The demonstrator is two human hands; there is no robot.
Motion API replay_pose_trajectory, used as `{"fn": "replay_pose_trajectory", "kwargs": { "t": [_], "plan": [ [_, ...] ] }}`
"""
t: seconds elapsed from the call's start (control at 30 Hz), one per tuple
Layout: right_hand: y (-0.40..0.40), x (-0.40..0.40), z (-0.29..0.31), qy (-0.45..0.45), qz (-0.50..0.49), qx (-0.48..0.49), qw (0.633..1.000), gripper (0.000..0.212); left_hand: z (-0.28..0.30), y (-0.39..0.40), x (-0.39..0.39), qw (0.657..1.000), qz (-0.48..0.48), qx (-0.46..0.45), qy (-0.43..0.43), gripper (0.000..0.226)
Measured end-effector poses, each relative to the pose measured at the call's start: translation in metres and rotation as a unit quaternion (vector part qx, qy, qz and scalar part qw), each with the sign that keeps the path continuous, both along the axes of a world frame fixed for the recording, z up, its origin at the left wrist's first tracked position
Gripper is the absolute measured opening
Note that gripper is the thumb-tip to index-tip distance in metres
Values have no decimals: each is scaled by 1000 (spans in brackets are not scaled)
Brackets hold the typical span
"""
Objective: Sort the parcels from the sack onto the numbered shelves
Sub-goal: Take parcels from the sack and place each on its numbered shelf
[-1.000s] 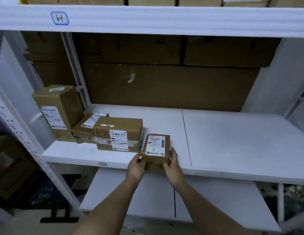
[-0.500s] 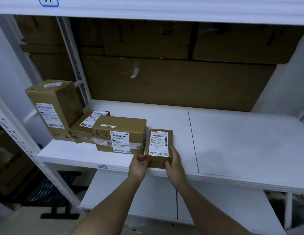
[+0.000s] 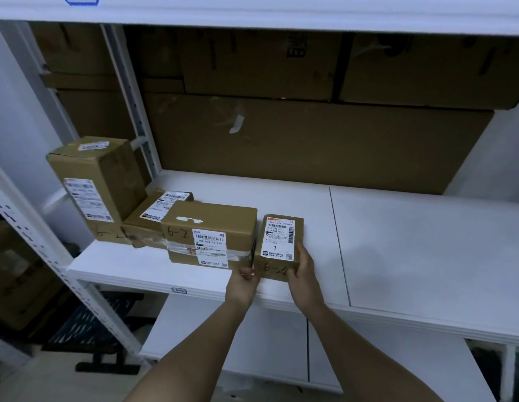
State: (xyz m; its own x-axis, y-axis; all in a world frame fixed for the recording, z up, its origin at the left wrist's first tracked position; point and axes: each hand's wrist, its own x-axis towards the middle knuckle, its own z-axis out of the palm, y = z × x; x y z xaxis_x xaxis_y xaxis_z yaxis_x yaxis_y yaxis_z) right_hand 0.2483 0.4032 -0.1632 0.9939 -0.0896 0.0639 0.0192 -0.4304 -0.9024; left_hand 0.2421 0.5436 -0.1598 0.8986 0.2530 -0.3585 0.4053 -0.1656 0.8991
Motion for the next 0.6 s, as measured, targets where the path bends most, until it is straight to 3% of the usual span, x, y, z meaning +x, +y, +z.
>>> {"fn": "replay_pose_trajectory", "kwargs": {
  "t": [0.6],
  "plan": [
    [0, 33, -7, 9, 2, -16, 1000, 67, -12, 9, 19, 999, -11, 43, 11, 21]
  ]
}}
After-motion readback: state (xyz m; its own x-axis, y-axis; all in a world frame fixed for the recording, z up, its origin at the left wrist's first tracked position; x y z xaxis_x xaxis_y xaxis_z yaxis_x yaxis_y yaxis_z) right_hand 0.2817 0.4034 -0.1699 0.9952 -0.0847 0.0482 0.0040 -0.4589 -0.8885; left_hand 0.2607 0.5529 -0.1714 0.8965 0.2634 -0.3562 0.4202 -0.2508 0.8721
